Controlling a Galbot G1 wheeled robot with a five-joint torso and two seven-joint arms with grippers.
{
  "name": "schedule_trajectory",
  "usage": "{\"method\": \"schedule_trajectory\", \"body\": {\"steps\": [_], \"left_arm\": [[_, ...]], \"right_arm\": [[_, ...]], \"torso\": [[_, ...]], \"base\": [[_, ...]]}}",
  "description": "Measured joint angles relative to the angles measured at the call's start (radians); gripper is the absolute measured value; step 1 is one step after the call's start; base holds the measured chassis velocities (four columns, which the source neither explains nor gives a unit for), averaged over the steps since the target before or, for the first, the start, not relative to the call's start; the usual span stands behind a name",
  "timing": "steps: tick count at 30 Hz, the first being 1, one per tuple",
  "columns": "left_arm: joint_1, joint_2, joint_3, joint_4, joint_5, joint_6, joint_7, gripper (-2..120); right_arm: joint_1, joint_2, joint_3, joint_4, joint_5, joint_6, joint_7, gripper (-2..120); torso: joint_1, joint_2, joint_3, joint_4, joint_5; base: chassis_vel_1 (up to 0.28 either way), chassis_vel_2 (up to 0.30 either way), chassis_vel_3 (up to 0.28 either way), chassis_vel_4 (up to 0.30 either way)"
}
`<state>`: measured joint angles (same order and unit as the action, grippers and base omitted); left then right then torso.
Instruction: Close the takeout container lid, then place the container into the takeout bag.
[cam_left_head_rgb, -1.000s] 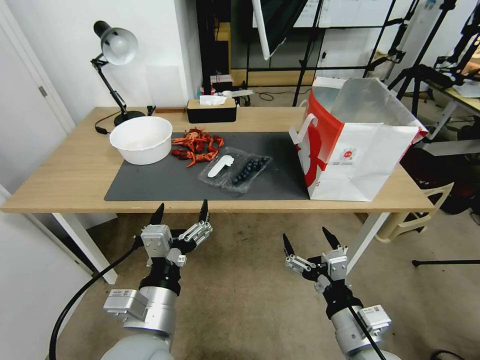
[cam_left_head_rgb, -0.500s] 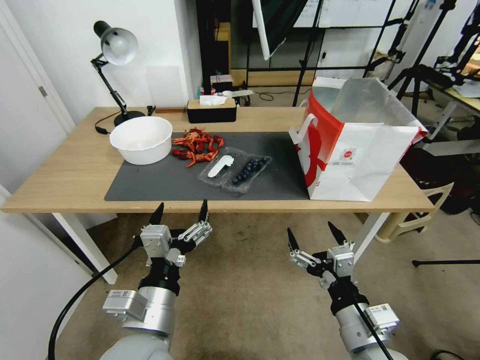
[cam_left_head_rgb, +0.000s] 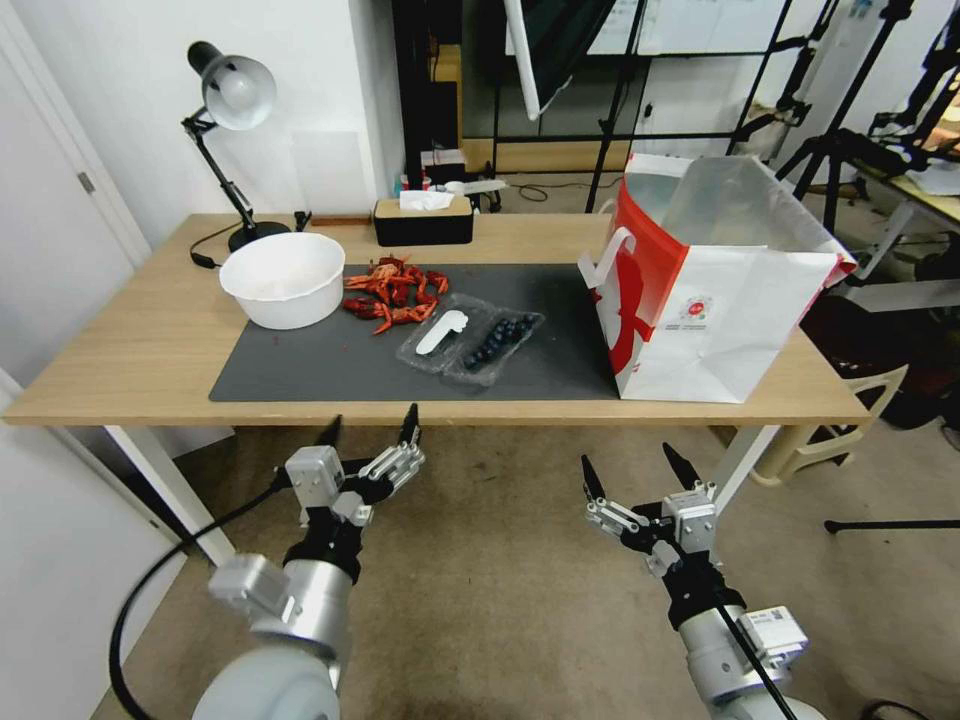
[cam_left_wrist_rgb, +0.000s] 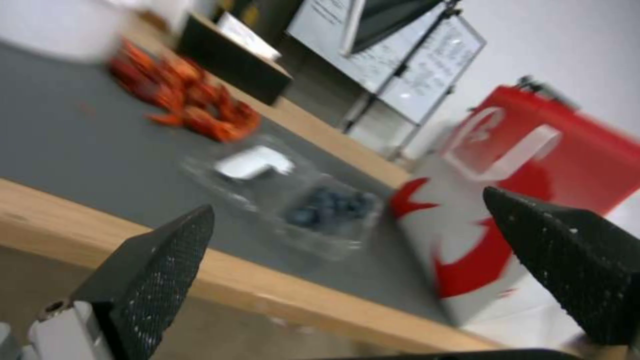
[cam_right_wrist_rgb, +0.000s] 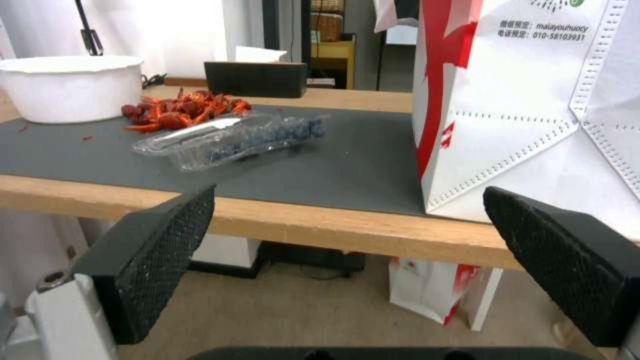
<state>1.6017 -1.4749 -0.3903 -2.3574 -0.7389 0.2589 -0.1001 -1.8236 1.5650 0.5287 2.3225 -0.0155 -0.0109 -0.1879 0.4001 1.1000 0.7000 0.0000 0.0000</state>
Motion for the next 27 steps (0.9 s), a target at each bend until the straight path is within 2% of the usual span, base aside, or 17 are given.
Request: {"method": "schedule_trajectory", "body": {"steps": [3,4,7,8,9,12,17,19,21,24,25,27], "left_arm": [[-0.095,0.025,-0.001,0.039,-0.226,0.044,-0.034,100],[-0.095,0.025,-0.001,0.039,-0.226,0.044,-0.034,100],[-0.203,0.039,-0.002,0.091,-0.455,0.084,-0.093,100],[-0.222,0.043,-0.004,0.104,-0.5,0.089,-0.102,100],[-0.222,0.043,-0.004,0.104,-0.5,0.089,-0.102,100],[-0.306,0.074,-0.007,0.185,-0.664,0.1,-0.138,100],[-0.322,0.081,-0.005,0.206,-0.678,0.102,-0.145,100],[-0.346,0.091,0.001,0.237,-0.692,0.102,-0.154,100],[-0.407,0.114,0.018,0.311,-0.701,0.102,-0.163,100],[-0.424,0.119,0.023,0.332,-0.7,0.102,-0.164,100],[-0.436,0.119,0.026,0.347,-0.7,0.102,-0.165,100],[-0.469,0.119,0.028,0.37,-0.698,0.101,-0.167,100]], "right_arm": [[-0.001,0.001,0.0,0.003,-0.003,-0.005,0.0,100],[-0.001,0.001,0.0,0.003,-0.003,-0.005,0.0,100],[-0.003,0.002,0.0,0.004,-0.007,-0.011,0.0,100],[-0.002,0.001,-0.001,0.005,-0.008,-0.014,0.0,100],[-0.002,0.001,-0.001,0.005,-0.008,-0.014,0.0,100],[-0.002,-0.003,-0.009,0.016,-0.007,-0.03,0.0,100],[-0.003,-0.003,-0.01,0.02,-0.007,-0.033,0.0,100],[-0.003,-0.003,-0.01,0.025,-0.007,-0.035,0.0,100],[-0.004,-0.002,-0.006,0.031,-0.008,-0.038,0.0,100],[-0.005,-0.002,-0.005,0.033,-0.002,-0.044,0.001,100],[-0.006,-0.003,-0.006,0.036,0.003,-0.049,0.001,100],[-0.006,-0.003,-0.007,0.04,0.007,-0.054,0.001,100]], "torso": [[0.0,0.0,0.0,0.0,0.0001],[0.0,0.0,0.0,0.0,0.0001],[0.0,0.0,0.0,-0.0004,0.0],[0.0,0.0,0.0,-0.0003,-0.0002],[0.0,0.0,0.0,-0.0003,-0.0002],[0.0,0.0,0.0,0.0001,0.0],[0.0,0.0,0.0,0.0,0.0],[0.0,0.0,0.0,-0.0002,-0.0003],[0.0,0.0,0.0,-0.0001,0.0],[0.0,0.0,0.0,-0.0005,0.0],[0.0,0.0,0.0,0.0005,0.0001],[0.0,0.0,0.0,0.0002,0.0]], "base": [[0.0,0.0,0.0,0.0],[0.0,0.0,0.0,0.0],[0.0,0.0,0.0,0.0],[0.0,0.0,0.0,0.0],[0.0,0.0,0.0,0.0],[0.0,0.0,0.0,0.0],[0.0,0.0,0.0,0.0],[0.0,0.0,0.0,0.0],[0.0,0.0,0.0,0.0],[0.0,0.0,0.0,0.0],[0.0,0.0,0.0,0.0],[0.0,0.0,0.0,0.0]]}}
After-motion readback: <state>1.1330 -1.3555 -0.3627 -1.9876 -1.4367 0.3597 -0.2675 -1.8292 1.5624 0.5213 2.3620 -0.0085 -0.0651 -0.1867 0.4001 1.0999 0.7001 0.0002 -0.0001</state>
